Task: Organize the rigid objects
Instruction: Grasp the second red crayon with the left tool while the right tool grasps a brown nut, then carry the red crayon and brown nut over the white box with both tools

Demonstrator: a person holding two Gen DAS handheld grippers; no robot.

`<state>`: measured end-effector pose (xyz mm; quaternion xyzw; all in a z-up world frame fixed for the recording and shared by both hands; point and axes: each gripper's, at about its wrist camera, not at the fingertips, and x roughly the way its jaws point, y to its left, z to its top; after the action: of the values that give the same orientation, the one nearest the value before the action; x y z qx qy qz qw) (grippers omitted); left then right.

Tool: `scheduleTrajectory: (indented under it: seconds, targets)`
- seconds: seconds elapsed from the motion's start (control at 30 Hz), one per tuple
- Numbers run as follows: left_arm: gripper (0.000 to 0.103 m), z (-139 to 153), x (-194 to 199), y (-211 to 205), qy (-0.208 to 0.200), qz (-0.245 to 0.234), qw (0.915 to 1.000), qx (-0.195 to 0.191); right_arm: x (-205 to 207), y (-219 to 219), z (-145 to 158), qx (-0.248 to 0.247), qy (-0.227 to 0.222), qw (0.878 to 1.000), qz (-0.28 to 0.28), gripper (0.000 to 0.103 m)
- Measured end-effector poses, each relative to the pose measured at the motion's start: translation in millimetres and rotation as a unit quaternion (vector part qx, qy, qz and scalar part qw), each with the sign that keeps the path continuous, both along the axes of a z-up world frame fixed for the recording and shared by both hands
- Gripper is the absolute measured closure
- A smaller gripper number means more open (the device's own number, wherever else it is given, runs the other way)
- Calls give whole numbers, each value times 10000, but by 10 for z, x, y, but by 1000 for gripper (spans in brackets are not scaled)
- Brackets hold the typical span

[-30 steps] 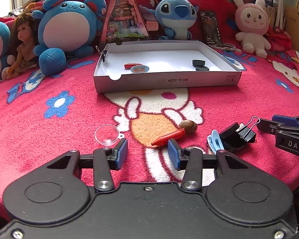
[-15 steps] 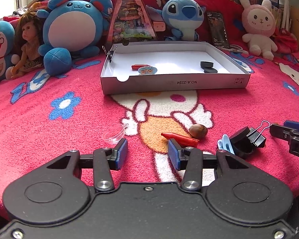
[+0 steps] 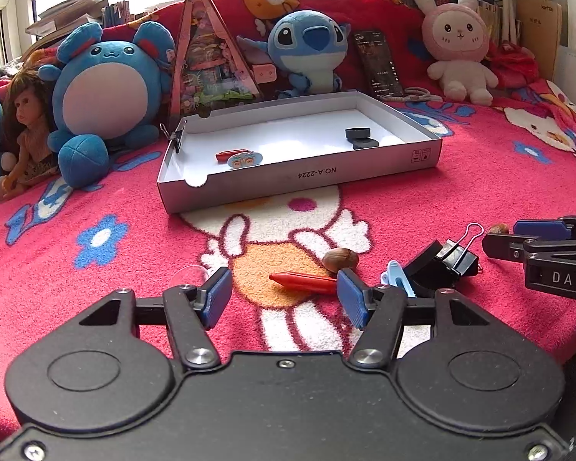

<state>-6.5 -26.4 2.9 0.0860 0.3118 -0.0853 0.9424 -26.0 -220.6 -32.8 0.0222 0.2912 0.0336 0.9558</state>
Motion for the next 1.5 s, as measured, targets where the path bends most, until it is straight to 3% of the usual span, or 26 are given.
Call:
scheduleTrajectory:
  seconds: [0.17, 0.33, 0.4, 0.47, 0.53, 0.6, 0.93, 1.5]
  targets:
    - [42, -70, 4, -90, -49, -176, 9994, 301, 10, 20, -4, 0, 3, 10000, 16, 44]
    - [43, -122, 48, -78, -16, -242, 9992, 304, 24, 35, -8, -16, 6, 10000, 24, 44]
    - [52, -125, 65, -53, 58, -276, 9994, 204, 34, 48, -13, -27, 20, 10000, 27, 45]
    - [61, -110, 80, -20, 148, -241, 9996, 23, 43, 57, -19, -42, 26, 10000, 27, 57]
    - [61, -88, 95, 0, 189, -179, 9996, -54, 45, 65, -19, -86, 30, 10000, 21, 71]
    - [61, -75, 104, 7, 192, -137, 9997, -73, 45, 67, -13, -105, 28, 9999, 20, 76]
    - [61, 98, 270, 97, 239, 49, 9993, -279, 133, 71, 76, -155, -72, 9998, 67, 77]
    - [61, 395, 883, 143, 146, 339, 9974, -624, 754, 124, 347, -4, -152, 9999, -62, 77]
